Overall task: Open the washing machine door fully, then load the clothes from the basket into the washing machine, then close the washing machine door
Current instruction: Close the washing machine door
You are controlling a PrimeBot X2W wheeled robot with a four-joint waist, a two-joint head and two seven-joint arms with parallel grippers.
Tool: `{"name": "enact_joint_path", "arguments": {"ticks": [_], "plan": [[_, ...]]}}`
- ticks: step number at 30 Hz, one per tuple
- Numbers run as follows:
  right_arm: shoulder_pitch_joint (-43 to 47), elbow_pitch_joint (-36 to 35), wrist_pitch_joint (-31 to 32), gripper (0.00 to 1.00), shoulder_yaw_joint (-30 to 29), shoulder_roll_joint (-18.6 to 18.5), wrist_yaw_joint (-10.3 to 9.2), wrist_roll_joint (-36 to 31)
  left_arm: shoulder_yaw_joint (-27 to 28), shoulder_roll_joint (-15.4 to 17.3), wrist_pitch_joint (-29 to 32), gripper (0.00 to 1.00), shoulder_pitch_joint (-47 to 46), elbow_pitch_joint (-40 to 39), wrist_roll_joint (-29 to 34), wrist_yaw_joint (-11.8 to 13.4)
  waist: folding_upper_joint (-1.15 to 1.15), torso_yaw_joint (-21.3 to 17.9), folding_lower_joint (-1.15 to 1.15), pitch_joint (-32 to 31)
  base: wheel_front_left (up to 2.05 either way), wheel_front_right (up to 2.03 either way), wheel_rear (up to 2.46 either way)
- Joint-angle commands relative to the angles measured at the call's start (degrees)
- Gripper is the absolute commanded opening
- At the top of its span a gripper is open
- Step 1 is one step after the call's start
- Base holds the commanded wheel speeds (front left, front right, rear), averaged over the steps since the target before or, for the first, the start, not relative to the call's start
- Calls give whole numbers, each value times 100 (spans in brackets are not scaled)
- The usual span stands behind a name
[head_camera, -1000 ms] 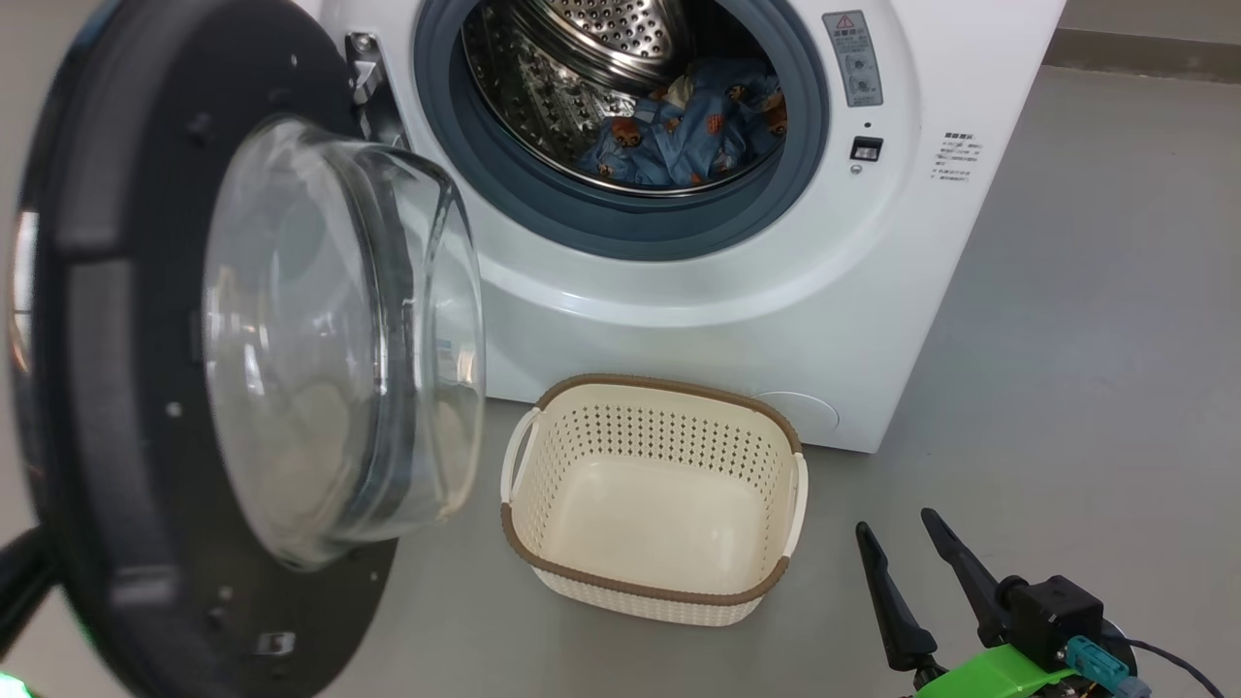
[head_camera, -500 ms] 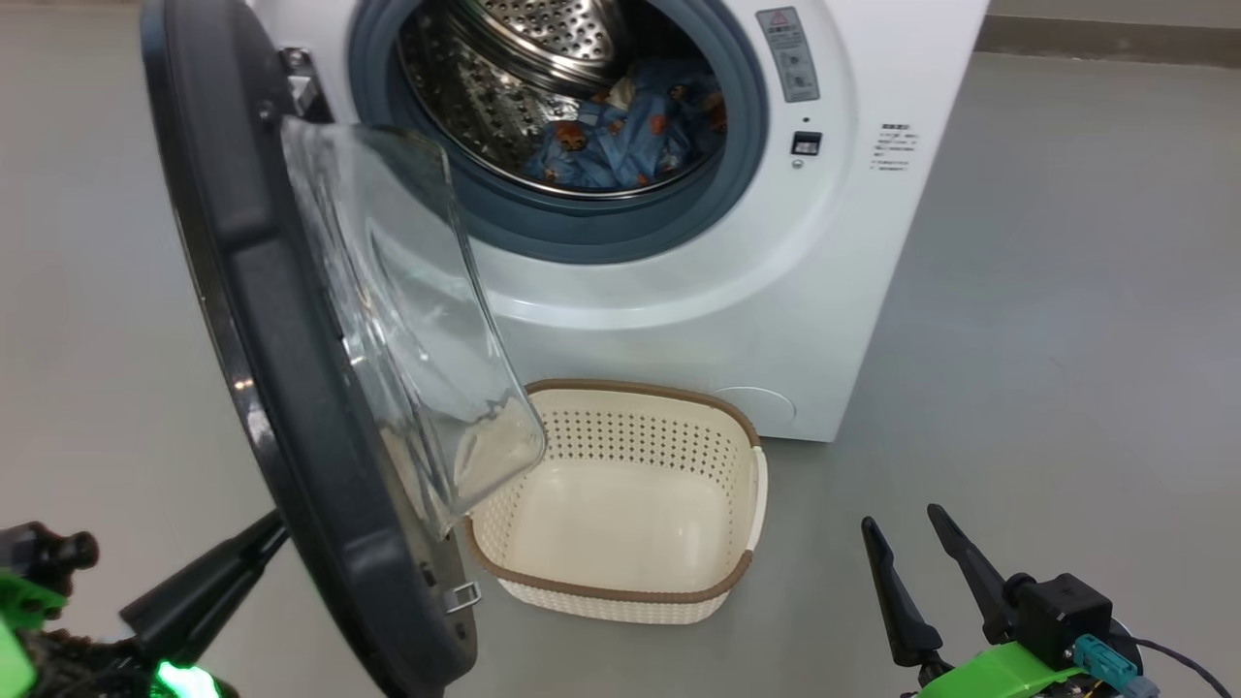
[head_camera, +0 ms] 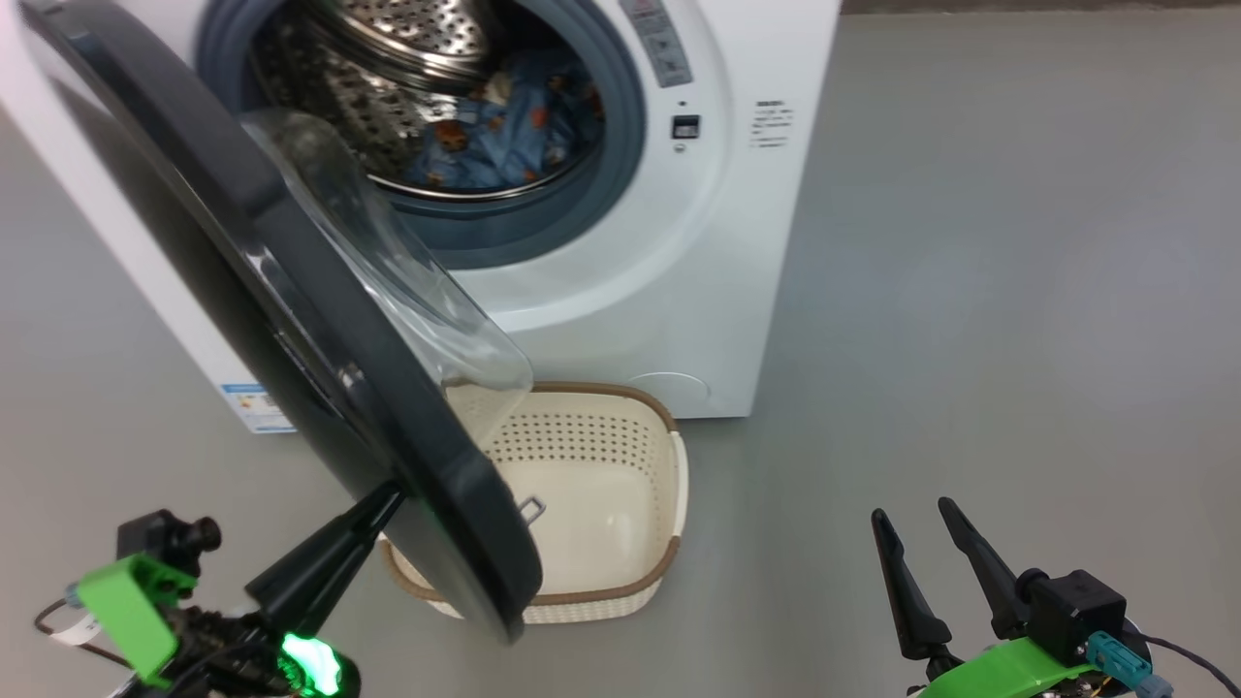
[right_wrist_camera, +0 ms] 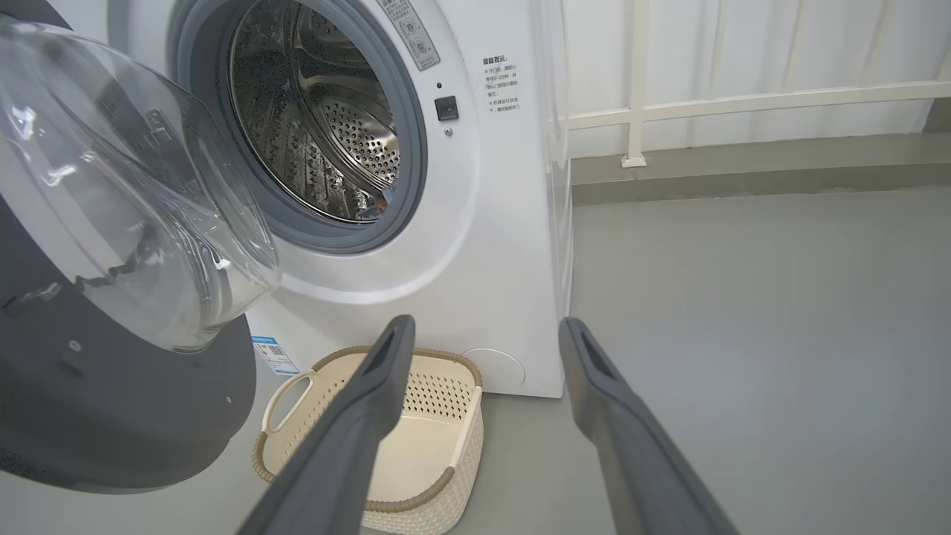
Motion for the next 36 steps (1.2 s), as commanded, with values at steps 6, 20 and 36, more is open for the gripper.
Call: {"name": "enact_joint_path", "arguments": {"ticks": [6,20,36], "plan": [[-126,-192,-69,100,157,-11,51,104,-310,45,-687,0,-688,141,-156,-224,0,-628,0,206,0,0,0],[-200,-292,-69,100,156,-11,51,165,-415,45,-1647,0,-1606,759,166,-323,0,-1257,0,481,0,0,0],[-282,-310,-69,100,176,-11,51,180,-221,45,-2282,0,-2188,1249,545,-325,0,-1332,0,545,0,0,0]]}}
